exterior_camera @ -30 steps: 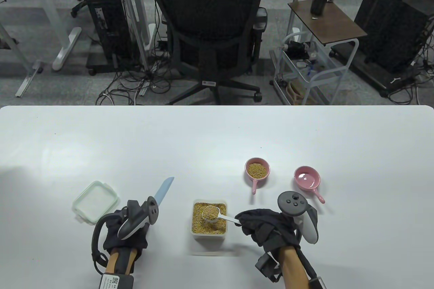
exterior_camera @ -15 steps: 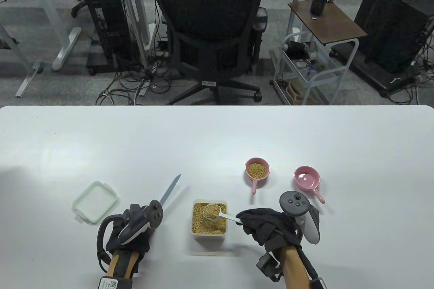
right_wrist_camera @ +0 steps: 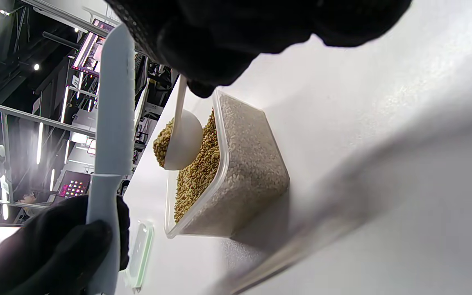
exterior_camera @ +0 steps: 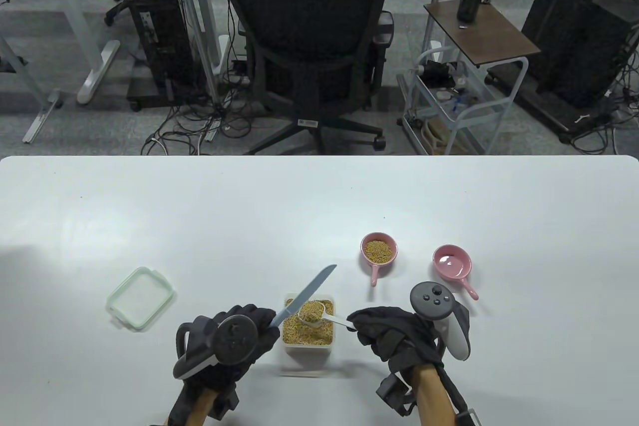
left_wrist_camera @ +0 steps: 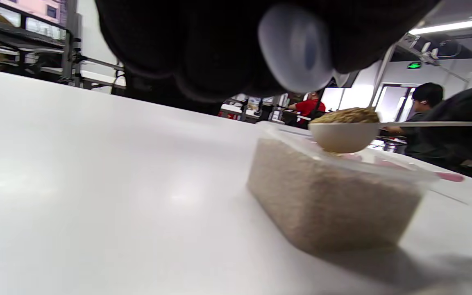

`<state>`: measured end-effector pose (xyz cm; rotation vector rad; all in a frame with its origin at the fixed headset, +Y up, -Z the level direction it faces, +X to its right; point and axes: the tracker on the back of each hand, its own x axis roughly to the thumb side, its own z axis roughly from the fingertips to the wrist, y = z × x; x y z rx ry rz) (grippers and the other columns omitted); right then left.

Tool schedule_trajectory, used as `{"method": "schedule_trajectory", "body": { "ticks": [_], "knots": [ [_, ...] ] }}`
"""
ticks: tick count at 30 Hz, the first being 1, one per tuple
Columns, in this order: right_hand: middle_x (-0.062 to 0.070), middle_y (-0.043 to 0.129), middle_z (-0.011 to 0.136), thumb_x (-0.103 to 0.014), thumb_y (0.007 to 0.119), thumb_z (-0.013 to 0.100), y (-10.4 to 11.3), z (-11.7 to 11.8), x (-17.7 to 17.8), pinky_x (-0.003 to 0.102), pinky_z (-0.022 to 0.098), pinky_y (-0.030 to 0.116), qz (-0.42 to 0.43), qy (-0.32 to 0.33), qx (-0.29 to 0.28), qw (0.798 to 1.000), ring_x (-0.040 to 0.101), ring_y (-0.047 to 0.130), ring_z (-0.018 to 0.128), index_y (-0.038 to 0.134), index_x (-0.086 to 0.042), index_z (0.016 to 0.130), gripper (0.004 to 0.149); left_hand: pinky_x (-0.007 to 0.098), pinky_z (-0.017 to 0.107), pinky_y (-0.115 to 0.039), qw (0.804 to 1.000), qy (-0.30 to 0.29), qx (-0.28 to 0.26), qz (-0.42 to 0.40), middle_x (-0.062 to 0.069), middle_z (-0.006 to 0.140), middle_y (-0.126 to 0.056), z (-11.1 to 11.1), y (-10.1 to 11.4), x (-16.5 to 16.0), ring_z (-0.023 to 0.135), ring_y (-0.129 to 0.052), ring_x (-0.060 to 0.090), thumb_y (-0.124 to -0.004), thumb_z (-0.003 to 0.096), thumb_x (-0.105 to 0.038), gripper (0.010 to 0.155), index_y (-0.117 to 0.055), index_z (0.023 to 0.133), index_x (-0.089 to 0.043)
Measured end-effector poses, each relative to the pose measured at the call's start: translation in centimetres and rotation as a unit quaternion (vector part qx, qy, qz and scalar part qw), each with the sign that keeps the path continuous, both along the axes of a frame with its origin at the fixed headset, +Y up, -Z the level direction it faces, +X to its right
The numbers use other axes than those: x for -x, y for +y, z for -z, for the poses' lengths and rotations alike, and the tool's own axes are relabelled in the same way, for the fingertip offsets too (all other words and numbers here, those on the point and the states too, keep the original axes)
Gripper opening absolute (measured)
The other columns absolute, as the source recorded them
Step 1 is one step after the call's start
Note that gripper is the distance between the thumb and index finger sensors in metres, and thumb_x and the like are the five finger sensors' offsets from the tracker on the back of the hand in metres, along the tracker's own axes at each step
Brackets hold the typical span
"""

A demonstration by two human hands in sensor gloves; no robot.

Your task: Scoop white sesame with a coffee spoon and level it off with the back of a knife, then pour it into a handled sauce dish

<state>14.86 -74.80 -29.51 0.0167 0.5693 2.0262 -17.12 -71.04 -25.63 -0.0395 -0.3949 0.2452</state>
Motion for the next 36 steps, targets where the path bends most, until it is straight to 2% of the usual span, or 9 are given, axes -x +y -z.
{"method": "schedule_trajectory", "body": {
  "ticks": [5, 11, 25, 36],
  "knots": [
    [0.007, 0.099, 0.056, -0.028, 0.078, 0.06, 0.1, 0.0, -0.1, 0.043, 0.033, 0.082, -0.003, -0.001, -0.004, 1.0, 0.013, 0.091, 0.025, 0.092, -0.006, 0.088, 0.038, 0.049, 0.064, -0.076, 0.999, -0.037, 0.021, -0.022, -0.003, 0.073, -0.093, -0.7, 0.0, -1.0, 0.062, -0.096, 0.019, -0.074, 0.0565, -0.053, 0.047, -0.083, 0.094, -0.027],
    [0.007, 0.099, 0.056, -0.028, 0.078, 0.06, 0.1, -0.1, -0.1, 0.043, 0.034, 0.082, -0.006, 0.0, -0.006, 1.0, 0.013, 0.091, 0.025, 0.092, -0.006, 0.088, 0.038, 0.048, 0.063, -0.077, 0.998, -0.045, 0.039, 0.018, -0.003, 0.071, -0.094, -0.6, -0.3, -1.3, 0.061, -0.097, 0.018, -0.075, 0.0564, -0.054, 0.046, -0.084, 0.093, -0.026],
    [0.007, 0.099, 0.056, -0.028, 0.079, 0.06, 0.2, -0.1, -0.2, 0.043, 0.034, 0.082, -0.007, 0.004, -0.006, 1.0, 0.013, 0.091, 0.025, 0.092, -0.006, 0.088, 0.038, 0.049, 0.064, -0.076, 0.998, -0.018, 0.063, 0.023, -0.003, 0.072, -0.093, 0.2, -1.1, 0.1, 0.062, -0.096, 0.018, -0.074, 0.0562, -0.053, 0.047, -0.083, 0.093, -0.027],
    [0.008, 0.099, 0.056, -0.028, 0.08, 0.059, 0.3, -0.1, -0.5, 0.044, 0.034, 0.082, -0.005, 0.008, -0.005, 1.0, 0.014, 0.091, 0.025, 0.093, -0.007, 0.088, 0.038, 0.049, 0.064, -0.076, 0.998, -0.005, 0.051, 0.042, -0.003, 0.072, -0.093, 0.2, -0.9, 0.6, 0.062, -0.096, 0.018, -0.075, 0.0559, -0.053, 0.046, -0.083, 0.093, -0.027]
  ]
}}
